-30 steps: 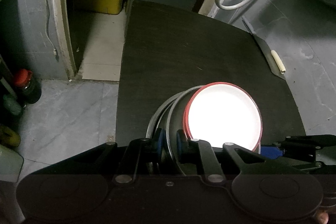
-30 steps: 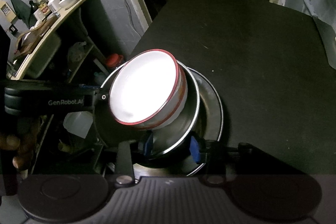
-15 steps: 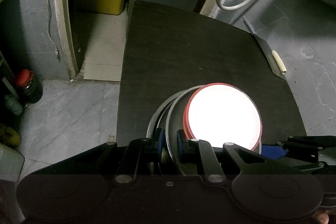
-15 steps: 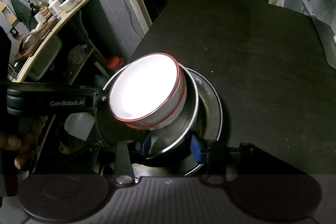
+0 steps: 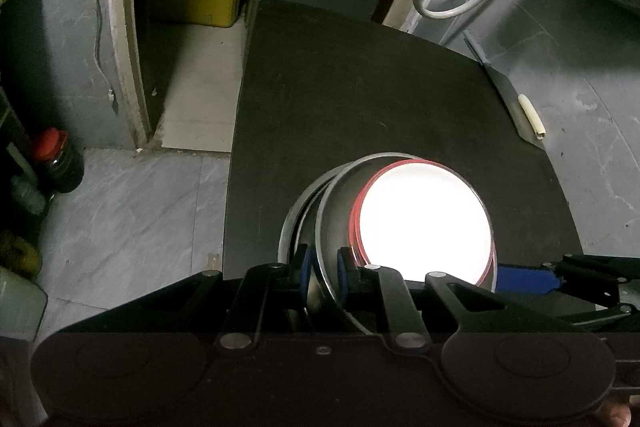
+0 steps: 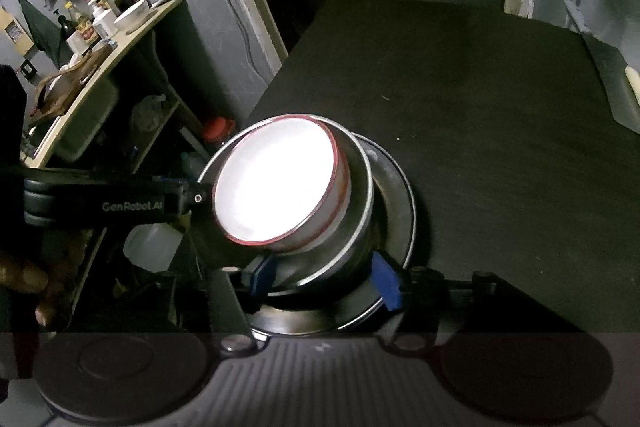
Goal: Organize plates and bowls
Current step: 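Lower the nested bowls onto the steel plate stack with the left gripper, then open the left gripper to release the bowls on the plates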
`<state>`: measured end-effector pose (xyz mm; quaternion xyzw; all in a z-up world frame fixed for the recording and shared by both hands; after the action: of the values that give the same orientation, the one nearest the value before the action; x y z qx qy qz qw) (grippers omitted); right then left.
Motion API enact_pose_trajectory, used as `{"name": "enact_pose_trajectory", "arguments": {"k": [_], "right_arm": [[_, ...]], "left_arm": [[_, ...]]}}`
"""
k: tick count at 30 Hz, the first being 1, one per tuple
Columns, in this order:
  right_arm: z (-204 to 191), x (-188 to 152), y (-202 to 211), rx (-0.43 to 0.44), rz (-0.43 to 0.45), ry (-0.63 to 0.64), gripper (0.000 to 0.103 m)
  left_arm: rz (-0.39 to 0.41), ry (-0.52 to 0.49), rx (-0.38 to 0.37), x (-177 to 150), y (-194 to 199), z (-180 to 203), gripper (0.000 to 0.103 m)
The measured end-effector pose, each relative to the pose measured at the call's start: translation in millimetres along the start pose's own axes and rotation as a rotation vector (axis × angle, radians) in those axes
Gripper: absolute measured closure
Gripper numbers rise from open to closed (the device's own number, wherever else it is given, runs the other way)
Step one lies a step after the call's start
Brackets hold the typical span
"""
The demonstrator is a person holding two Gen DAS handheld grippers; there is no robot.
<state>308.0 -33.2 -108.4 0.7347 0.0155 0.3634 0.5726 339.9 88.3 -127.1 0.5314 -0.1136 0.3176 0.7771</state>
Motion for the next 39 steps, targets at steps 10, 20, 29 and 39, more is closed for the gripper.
{"name": "enact_pose_trajectory", "arguments": {"k": [10, 20, 29, 39], "right_arm": [[2, -1, 9, -0.007, 0.04, -0.014, 0.043], [9, -2, 21, -0.022, 0.091, -0.045, 0.04], [22, -2, 26, -0.062, 0.14, -0.115, 0.03], [26, 2, 36, -0.072, 0.2, -0.143, 0.004]], "left_arm": [[0.032, -0.01, 0.069, -1, 10, -6, 0.051], [0.053, 0.012, 0.081, -5, 20, -9, 0.034], [0.084, 0.036, 0.09, -9, 26, -11, 0.014], [0.145, 0.027, 0.09, -8, 35, -1, 0.001]]}}
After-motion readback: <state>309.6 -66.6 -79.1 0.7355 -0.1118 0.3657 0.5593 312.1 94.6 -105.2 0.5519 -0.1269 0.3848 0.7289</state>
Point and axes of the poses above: each gripper's, at about its wrist camera, not at the fingertips, and y roughly against the way its jaws point, z to its right, x to its top, the point moved 10 cm from there along -y, roughly the way its jaws point, and after that the axes turned 10 degrees about -x, right-handed, at the moved point
